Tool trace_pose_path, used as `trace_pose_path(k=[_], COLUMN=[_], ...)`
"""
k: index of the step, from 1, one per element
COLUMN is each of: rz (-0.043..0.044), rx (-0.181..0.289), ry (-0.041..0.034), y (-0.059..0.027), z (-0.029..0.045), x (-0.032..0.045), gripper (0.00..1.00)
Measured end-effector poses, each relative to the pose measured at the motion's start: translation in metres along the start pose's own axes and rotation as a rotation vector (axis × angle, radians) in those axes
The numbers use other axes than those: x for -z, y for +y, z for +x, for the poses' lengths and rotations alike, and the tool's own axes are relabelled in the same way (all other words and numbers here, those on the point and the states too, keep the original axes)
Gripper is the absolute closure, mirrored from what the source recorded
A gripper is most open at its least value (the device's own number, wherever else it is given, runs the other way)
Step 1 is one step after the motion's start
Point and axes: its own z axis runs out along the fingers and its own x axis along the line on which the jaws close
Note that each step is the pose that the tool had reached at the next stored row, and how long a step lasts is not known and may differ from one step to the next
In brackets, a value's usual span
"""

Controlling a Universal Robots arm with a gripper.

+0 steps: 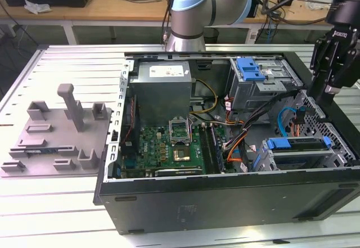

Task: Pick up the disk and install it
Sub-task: 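Insert the first disk wire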

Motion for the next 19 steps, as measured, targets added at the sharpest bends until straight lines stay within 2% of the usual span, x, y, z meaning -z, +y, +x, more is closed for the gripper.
trace_pose_path(k=[3,6,8,12,19], rz=[-0.0051,-0.0051,-0.0029,-0.0029,-0.0058], rx=[-0.016,-0.021,-0.022,-0.023,-0.01], ry=[0.0028,0.0084,0.0186,0.0295,0.0353], y=[-0.0008,0.0001,0.0009,0.0008,0.0005], z=[-0.0019,-0.0074,-0.0139,-0.0166,-0.0186], x=[-0.0026,-0.0048,-0.0053,-0.0084,-0.0134], gripper=[0.53,0.53,0.53,0.53,0.53])
